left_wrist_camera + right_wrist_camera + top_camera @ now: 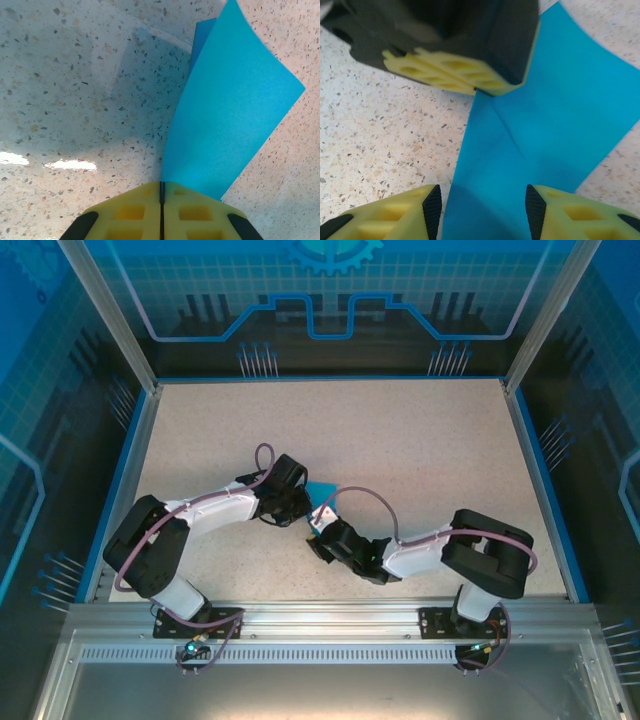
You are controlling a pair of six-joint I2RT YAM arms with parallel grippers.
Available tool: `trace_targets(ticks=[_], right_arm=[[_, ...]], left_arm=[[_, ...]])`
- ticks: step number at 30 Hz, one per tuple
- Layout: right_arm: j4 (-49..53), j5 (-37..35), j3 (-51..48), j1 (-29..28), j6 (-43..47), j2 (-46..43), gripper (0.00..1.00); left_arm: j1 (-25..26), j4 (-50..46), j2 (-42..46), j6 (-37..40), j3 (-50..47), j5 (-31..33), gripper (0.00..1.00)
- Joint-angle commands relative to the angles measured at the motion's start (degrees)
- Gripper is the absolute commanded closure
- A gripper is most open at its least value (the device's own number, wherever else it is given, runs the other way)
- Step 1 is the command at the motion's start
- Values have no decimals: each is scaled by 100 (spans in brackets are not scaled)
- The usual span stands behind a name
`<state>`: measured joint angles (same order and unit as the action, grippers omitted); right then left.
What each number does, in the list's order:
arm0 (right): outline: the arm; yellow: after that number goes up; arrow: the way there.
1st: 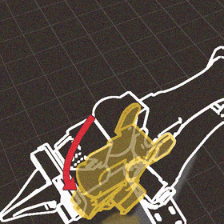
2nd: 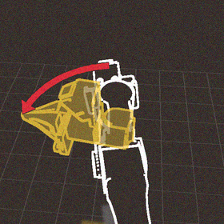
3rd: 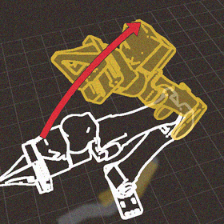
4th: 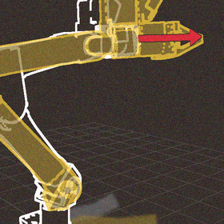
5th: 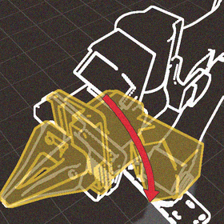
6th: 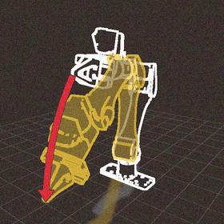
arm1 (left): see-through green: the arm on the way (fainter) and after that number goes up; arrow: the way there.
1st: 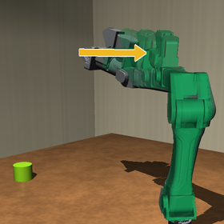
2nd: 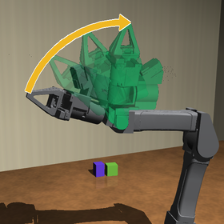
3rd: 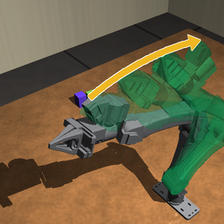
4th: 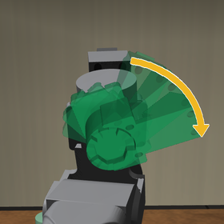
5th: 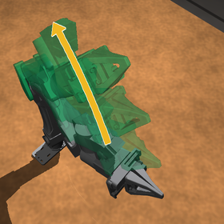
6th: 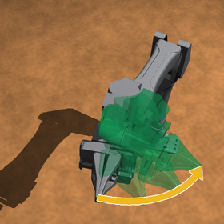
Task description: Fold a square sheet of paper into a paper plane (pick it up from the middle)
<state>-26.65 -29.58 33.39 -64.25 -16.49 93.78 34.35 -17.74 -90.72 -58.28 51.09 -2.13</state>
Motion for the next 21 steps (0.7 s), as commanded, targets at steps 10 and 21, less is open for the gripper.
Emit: trace_targets(ticks=[10, 21], right_arm=[[-159, -10, -143, -75, 102, -509, 51], [-567, -282, 85, -244, 123, 278, 57]], left_arm=[[41, -83, 45, -316, 34, -128, 93], [-25, -93, 320, -598, -52, -280, 93]])
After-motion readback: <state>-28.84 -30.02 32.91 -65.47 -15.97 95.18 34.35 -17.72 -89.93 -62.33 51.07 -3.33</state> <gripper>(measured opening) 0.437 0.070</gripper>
